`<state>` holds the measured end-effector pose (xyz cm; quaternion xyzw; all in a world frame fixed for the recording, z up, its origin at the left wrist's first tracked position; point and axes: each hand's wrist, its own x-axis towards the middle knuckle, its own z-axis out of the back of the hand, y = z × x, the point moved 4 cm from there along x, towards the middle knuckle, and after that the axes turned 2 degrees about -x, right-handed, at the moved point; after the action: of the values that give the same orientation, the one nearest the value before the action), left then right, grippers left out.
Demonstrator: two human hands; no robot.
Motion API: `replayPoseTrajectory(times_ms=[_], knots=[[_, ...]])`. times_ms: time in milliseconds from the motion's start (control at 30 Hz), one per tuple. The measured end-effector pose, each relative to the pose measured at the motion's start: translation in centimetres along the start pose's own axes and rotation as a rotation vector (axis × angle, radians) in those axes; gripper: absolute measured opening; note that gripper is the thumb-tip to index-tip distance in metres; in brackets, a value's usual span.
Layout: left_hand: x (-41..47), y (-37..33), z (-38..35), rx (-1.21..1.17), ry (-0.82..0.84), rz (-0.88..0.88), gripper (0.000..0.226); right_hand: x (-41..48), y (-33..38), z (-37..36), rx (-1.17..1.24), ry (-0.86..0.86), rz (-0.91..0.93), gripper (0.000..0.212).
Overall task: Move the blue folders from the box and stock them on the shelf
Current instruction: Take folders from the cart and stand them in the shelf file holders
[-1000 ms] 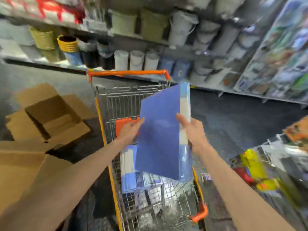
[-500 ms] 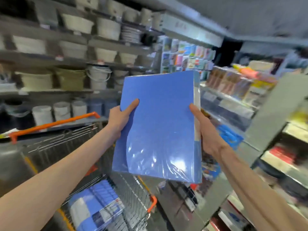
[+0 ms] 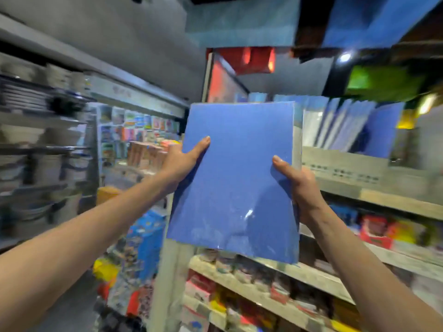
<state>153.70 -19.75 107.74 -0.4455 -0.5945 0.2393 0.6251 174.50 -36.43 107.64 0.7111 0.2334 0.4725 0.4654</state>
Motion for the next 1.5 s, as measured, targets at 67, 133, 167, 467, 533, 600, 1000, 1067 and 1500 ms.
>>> replayPoseTrajectory(times_ms=[67,133,167,467,533,600,1000,1067,1500], knots=[[0.1,-1.9,-5.4,0.084,0.044,-0.083,0.032,-0.7,2.7,5.2,-0.026,-0.08,0.048,0.042],[-0.1,-3.8,-11.3,0.142,0.052,-0.128,0.047,-1.7,6.0,10.7,-0.069,-0.18,0.127,0.036],[-0.5,-4.8,-13.9,0.148,0.054,-0.143,0.059,-2.3,7.4,13.1,-0.094,-0.231,0.166,0.031],[-3.2,-9.4,-31.6,0.084,0.208,-0.267,0.051,-5.2,17.3,27.4,-0.364,-0.725,0.433,0.04],[-3.4,-9.4,-34.7,0.157,0.228,-0.327,0.045,-5.1,19.1,28.9,-0.457,-0.817,0.482,0.042],[-3.0,-9.2,-36.9,0.222,0.245,-0.398,0.043,-4.9,20.7,29.7,-0.545,-0.891,0.544,0.039],[6.0,-6.8,-48.5,0.435,0.217,-0.81,0.044,4.6,23.8,34.3,-0.761,-1.109,0.78,0.034],[8.4,-6.0,-50.5,0.469,0.215,-0.909,0.045,7.2,23.3,35.0,-0.748,-1.107,0.784,0.034],[18.9,-0.3,-58.8,0.76,0.143,-1.07,0.057,19.3,20.0,38.9,-0.688,-1.082,0.735,0.025]])
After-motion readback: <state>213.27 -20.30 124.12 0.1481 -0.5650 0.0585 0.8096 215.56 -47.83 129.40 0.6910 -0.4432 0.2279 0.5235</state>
